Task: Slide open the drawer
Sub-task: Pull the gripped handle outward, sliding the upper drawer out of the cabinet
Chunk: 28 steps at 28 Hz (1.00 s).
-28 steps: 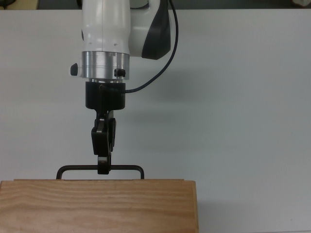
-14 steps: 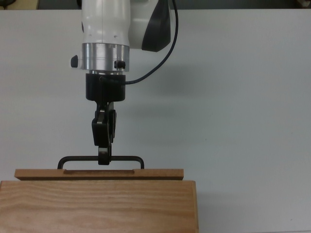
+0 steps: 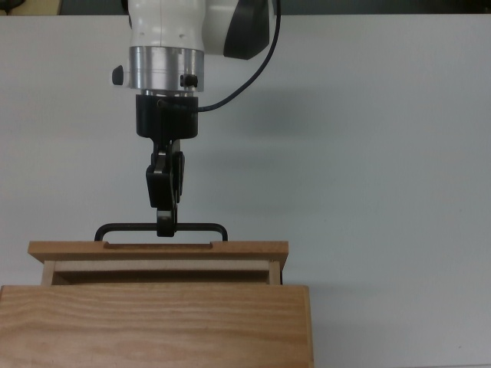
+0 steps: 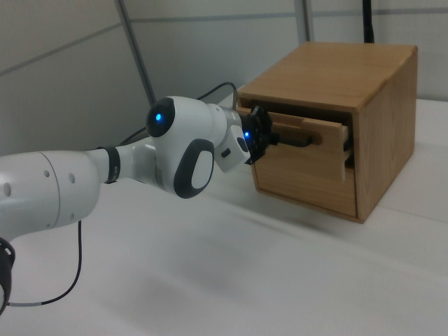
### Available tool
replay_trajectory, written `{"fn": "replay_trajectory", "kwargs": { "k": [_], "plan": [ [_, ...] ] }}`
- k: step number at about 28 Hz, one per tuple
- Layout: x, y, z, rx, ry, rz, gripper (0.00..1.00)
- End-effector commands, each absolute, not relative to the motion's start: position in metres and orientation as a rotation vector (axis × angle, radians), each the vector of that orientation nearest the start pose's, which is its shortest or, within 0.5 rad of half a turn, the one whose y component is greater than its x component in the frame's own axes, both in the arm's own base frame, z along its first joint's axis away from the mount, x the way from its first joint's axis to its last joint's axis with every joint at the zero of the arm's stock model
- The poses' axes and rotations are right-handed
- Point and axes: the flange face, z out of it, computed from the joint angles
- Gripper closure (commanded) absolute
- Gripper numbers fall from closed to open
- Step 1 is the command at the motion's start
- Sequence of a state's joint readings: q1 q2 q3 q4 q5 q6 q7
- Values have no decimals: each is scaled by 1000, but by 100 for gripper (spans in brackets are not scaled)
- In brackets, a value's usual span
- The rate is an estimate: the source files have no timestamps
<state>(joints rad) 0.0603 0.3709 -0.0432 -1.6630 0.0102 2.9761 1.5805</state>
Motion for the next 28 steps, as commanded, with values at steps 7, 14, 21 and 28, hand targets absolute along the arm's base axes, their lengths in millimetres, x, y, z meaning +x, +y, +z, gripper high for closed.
{"fn": "replay_trajectory", "kwargs": {
  "k": [7,14,21,28],
  "plan": [
    [681,14,528,-1686,1723,-761,100],
    [677,15,526,-1731,1767,-711,100],
    [672,14,525,-1764,1804,-670,100],
    [665,14,529,-1807,1848,-616,100]
  ]
}}
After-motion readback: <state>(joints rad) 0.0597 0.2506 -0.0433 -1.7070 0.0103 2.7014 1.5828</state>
